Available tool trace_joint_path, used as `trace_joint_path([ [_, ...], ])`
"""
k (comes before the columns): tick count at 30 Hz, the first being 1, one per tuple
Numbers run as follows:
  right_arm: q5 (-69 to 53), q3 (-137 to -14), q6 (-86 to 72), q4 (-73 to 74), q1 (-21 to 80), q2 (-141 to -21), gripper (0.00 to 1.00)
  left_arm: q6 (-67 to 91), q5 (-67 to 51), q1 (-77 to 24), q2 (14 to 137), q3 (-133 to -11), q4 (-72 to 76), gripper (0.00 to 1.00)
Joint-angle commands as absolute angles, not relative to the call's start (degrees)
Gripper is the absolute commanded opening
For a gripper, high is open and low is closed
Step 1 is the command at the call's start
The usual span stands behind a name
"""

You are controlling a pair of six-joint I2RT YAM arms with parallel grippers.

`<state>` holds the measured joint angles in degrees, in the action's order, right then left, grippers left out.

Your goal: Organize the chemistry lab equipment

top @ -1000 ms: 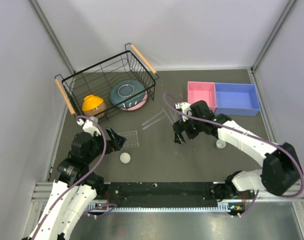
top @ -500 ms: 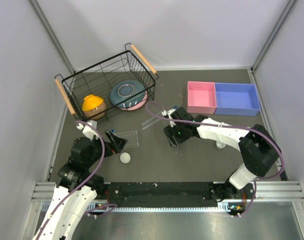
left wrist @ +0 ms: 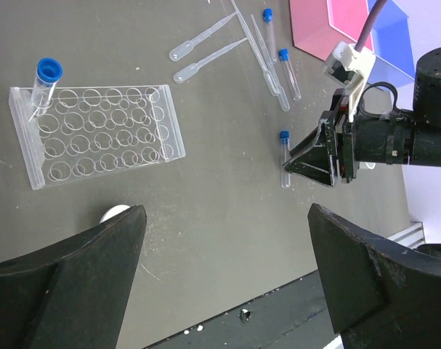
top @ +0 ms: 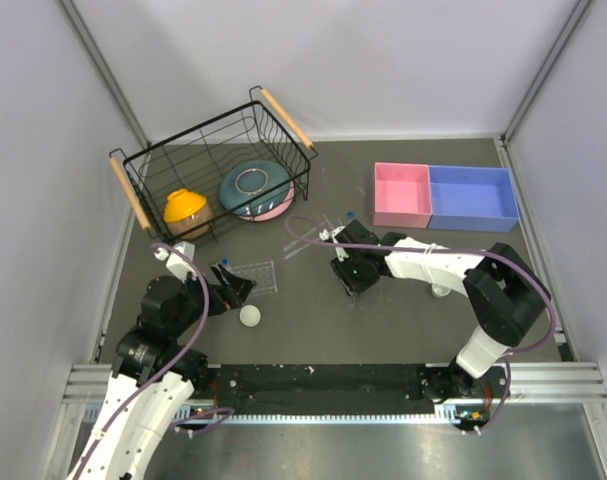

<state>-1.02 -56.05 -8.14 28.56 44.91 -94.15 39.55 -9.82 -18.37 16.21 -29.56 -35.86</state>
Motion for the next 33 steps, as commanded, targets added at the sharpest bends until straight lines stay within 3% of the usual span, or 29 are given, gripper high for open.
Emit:
trace_joint_path([
  [1, -0.2, -56.4, -6.5, 28.7, 47.1, -94.3, 0.36, 40.9, -11.9, -18.1, 15.5, -28.9, -31.3, 0.99],
  [10, 1.8, -56.3, -5.1, 30.1, 47.3, -95.5, 0.32, 44.5, -16.1, -18.1, 15.5, -28.0, -28.7, 0.99],
  [19, 0.3, -55.9, -2.6, 31.3, 47.3, -95.0, 0.18, 53.4, -25.1, -18.1, 15.2, -21.5, -20.6, 0.98],
  [27, -5.6, -56.9, -1.4, 31.4, 47.2, -92.0, 0.13, 62.4, -31.8, -18.1, 15.6, -14.5, -9.8, 0.96],
  [33, -17.7, -57.0, 2.5, 32.8, 46.8, -87.5, 0.13, 65.2, -34.2, -19.2, 19.8, -12.4, -3.8, 0.94],
])
